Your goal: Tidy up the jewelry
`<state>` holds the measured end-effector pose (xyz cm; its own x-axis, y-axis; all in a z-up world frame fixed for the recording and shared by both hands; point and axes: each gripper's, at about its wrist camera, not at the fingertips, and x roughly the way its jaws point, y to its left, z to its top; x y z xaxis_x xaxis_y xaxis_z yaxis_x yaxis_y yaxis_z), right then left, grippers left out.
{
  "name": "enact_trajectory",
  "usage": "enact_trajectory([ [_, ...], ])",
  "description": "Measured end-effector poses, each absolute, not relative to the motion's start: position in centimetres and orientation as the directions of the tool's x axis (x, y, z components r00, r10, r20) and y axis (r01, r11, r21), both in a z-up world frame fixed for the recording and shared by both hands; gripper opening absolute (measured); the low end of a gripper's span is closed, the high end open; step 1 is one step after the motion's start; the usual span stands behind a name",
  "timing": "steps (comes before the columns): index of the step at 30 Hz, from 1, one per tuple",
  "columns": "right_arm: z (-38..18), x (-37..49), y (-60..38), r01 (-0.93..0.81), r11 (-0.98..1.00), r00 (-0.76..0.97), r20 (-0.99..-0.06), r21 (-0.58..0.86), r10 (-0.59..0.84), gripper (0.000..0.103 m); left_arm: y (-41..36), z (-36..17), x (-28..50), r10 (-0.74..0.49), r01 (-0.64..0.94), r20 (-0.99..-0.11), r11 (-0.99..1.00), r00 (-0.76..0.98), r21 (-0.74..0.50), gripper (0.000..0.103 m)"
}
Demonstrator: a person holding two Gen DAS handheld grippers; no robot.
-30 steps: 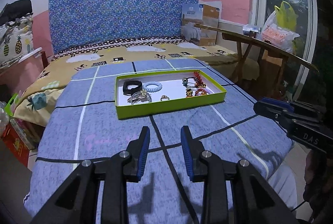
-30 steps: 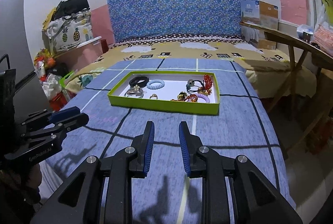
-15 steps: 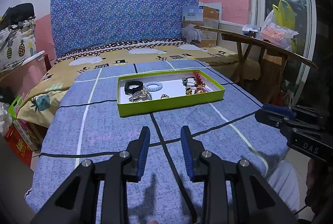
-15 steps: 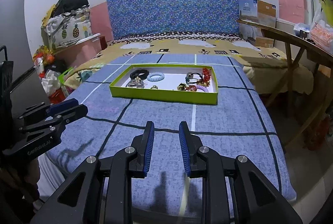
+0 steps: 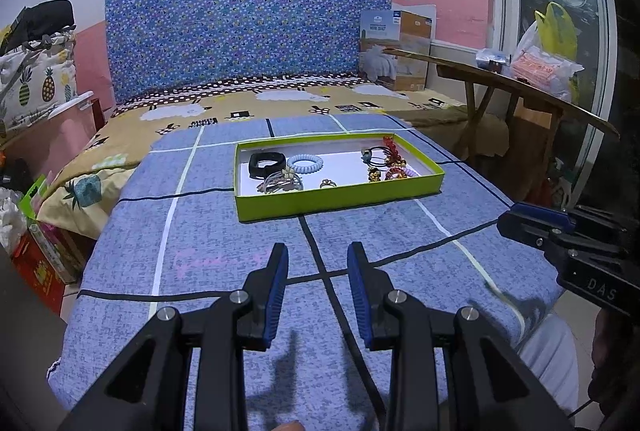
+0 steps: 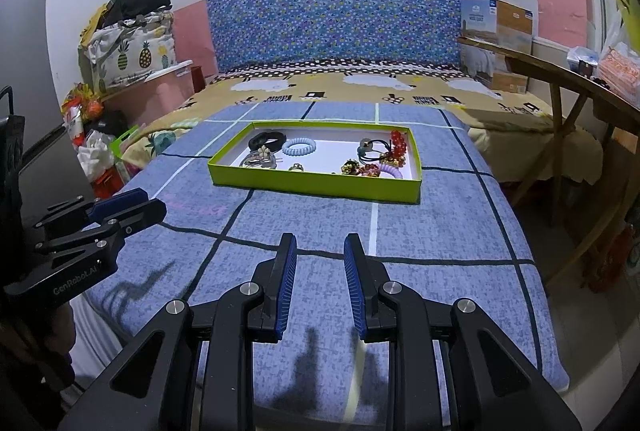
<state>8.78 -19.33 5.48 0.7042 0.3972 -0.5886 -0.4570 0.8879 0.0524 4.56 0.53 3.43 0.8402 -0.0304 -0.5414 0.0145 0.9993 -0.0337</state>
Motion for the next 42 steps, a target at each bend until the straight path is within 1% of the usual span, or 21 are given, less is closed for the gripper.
enact_trajectory([
  [42, 4.93, 9.07, -19.1, -0.46, 0.887, 0.697, -0.599, 0.048, 0.394, 0.025, 1.0, 2.78, 5.0, -0.007, -0.001, -0.554, 1.0, 0.833, -0.013, 0.032],
])
